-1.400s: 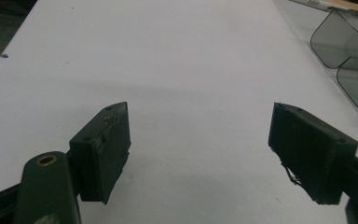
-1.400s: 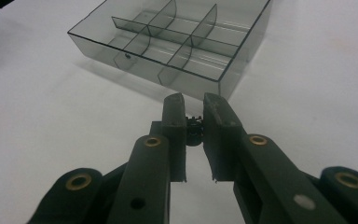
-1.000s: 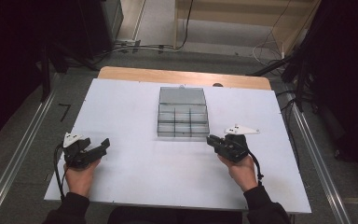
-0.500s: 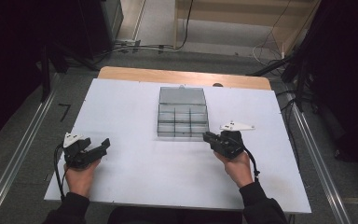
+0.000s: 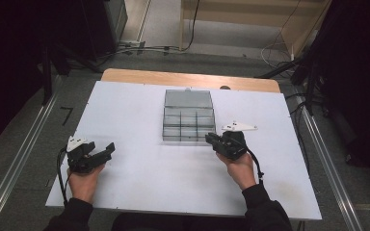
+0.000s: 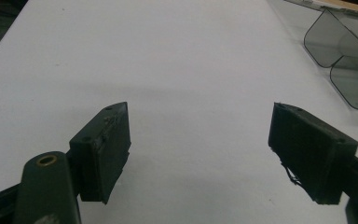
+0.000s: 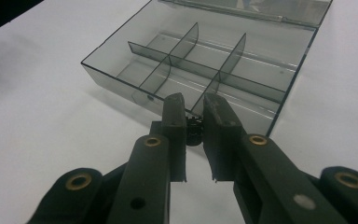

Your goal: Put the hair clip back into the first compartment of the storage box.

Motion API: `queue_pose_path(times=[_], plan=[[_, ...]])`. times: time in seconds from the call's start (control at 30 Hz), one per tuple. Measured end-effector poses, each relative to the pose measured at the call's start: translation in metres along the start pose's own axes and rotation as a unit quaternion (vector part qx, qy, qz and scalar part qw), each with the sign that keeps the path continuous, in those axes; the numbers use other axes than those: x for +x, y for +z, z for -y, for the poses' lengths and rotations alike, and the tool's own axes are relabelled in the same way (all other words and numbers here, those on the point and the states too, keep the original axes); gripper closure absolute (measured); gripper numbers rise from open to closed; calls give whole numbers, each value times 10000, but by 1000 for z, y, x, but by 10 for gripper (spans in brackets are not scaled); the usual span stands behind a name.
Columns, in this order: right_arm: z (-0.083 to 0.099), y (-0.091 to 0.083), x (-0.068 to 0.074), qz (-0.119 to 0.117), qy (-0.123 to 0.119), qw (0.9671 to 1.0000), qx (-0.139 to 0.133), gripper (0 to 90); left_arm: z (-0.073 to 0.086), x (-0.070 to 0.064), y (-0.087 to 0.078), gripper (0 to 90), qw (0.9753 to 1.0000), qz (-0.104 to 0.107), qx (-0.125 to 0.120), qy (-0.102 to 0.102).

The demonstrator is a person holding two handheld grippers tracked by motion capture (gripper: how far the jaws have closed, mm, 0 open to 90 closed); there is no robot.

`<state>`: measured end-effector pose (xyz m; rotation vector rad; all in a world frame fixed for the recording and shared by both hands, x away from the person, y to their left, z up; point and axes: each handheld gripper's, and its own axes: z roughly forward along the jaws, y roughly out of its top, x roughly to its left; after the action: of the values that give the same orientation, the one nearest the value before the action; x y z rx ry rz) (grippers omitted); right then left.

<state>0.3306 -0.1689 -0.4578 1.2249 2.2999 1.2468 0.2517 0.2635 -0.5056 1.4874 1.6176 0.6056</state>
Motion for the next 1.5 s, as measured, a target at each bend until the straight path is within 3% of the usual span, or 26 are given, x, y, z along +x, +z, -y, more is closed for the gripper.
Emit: queue_pose_path(times=[0.37, 1.5], plan=[[-6, 12, 3, 11, 40, 10000, 14, 768, 0, -1, 0, 219, 10000, 22, 3, -1], [-32, 50, 20, 87, -146, 9998, 64, 768, 0, 0, 0, 220, 10000, 77, 2, -14]])
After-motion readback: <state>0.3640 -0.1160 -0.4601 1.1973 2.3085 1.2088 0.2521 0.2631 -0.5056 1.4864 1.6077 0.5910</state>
